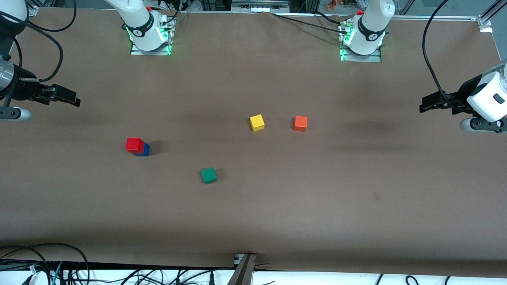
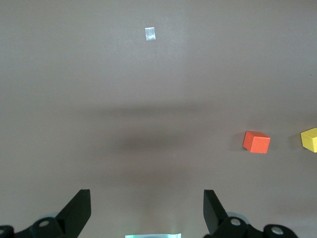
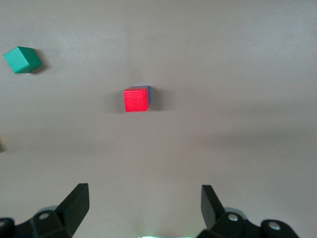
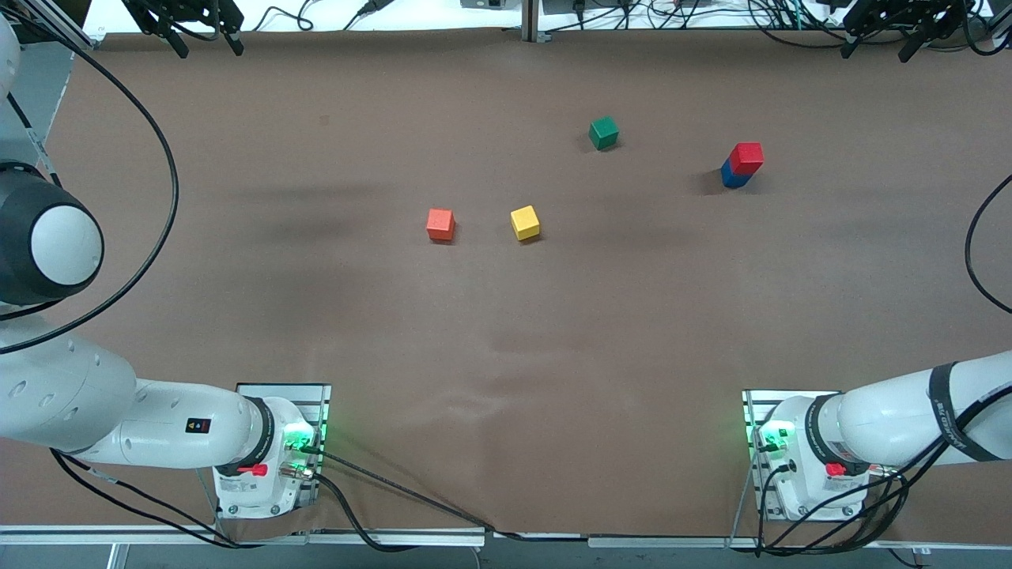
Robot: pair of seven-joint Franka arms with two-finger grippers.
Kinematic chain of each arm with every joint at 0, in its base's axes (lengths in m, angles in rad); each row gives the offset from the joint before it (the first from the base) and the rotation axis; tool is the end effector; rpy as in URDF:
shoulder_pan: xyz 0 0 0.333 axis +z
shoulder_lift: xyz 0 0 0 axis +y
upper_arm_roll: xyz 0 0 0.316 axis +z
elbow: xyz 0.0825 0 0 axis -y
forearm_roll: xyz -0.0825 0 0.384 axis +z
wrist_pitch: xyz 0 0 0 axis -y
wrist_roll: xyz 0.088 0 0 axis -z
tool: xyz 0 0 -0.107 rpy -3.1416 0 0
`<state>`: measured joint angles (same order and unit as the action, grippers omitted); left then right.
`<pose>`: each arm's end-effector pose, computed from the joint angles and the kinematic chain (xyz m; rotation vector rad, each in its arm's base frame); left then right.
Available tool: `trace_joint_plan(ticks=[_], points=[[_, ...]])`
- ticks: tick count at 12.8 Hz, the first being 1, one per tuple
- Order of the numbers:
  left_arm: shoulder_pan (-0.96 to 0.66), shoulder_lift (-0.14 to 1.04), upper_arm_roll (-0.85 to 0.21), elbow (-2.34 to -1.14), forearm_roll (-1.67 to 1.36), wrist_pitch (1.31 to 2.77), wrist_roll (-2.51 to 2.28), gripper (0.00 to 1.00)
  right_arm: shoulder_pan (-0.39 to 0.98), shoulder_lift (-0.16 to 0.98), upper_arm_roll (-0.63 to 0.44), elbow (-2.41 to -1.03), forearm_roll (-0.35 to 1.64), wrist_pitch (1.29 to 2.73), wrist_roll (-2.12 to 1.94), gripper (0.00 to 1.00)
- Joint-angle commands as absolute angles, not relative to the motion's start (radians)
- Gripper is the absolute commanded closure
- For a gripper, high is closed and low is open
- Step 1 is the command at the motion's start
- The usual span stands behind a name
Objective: Pass red block to right arm, stack on blue
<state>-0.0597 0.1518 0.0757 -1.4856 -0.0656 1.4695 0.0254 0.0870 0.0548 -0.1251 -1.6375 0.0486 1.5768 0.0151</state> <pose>0.5869 -0.0014 0.5698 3.0733 -0.0161 -0.2562 0.5657 -0.0147 0.5633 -3.0923 0.0874 0.1774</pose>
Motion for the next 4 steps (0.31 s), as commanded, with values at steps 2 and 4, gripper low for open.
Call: trace_joint_plan(ticks=[2, 4], points=[[-0.058, 0.149, 0.075, -1.482, -0.049, 1.473, 0.029, 0.0, 0.077, 0.038, -0.092, -1.638, 0.026, 1.566, 0.018, 0.0], [-0.058, 0.149, 0.075, -1.482, -0.049, 1.473, 0.029, 0.0, 0.08, 0.04, -0.091, -1.629, 0.025, 1.566, 0.017, 0.0]])
